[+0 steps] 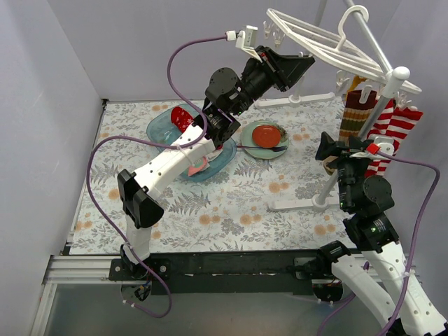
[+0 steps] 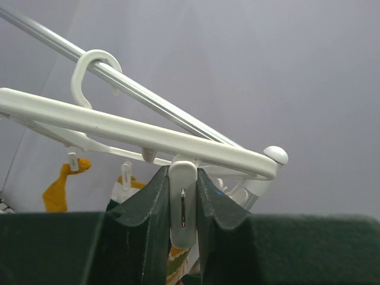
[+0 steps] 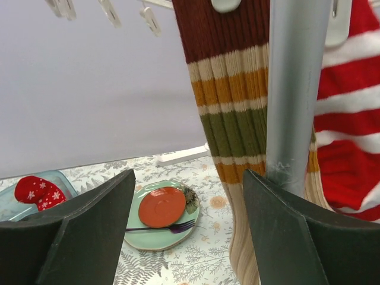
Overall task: Remove the socks clipped to the hanger
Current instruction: Remove the sock from the hanger.
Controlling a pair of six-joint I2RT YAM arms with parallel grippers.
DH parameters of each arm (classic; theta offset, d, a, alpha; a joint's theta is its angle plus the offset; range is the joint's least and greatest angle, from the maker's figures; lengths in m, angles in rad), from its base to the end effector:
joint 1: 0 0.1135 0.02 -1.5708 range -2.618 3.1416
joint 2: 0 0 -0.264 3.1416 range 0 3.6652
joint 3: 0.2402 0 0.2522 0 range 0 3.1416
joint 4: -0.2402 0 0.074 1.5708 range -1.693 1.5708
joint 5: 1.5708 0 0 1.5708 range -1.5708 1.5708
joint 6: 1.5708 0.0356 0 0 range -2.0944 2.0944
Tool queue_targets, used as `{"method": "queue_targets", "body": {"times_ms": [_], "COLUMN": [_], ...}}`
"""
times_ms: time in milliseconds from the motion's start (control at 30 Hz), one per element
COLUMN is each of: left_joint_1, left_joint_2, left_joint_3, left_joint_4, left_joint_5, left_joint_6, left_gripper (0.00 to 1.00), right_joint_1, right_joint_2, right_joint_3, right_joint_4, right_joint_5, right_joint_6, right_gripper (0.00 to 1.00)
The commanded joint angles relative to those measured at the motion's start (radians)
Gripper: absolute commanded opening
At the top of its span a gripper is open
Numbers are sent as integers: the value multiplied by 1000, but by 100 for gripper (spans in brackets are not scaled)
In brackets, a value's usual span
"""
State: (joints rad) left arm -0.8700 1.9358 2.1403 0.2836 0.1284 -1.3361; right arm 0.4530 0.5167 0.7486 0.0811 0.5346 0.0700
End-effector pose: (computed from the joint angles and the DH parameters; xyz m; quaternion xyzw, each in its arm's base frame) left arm 0.2792 -0.3381 0.5199 -0.0653 0.5130 -0.7783 0.3561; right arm 0.1110 0.0339 0.3908 0.1017 0.5976 0.0516 0.7936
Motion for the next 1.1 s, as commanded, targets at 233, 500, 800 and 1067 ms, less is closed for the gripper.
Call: {"method": "queue_targets", "body": {"times_ms": [233, 500, 800, 1067], "left_joint_1": [123, 221, 244, 252], "left_joint_2": [20, 149, 186, 196], "left_joint_3": [-31, 9, 38, 65], "left_joint_4": [0, -32, -40, -31], "left_joint_5": [-52, -26, -67, -56], "left_joint_6": [-89, -144, -106, -110], "left_gripper": [0, 0, 0, 0], "right_joint_1": [-5, -5, -5, -5], "right_joint_2": [-20, -15, -7, 58], "right_joint_3": [6, 12, 15, 58], "right_joint_4": [46, 48, 48, 26], "right_joint_5": [44, 47, 24, -186], "right_joint_6": [-29, -33, -44, -56], "right_gripper": [81, 81, 81, 81]}}
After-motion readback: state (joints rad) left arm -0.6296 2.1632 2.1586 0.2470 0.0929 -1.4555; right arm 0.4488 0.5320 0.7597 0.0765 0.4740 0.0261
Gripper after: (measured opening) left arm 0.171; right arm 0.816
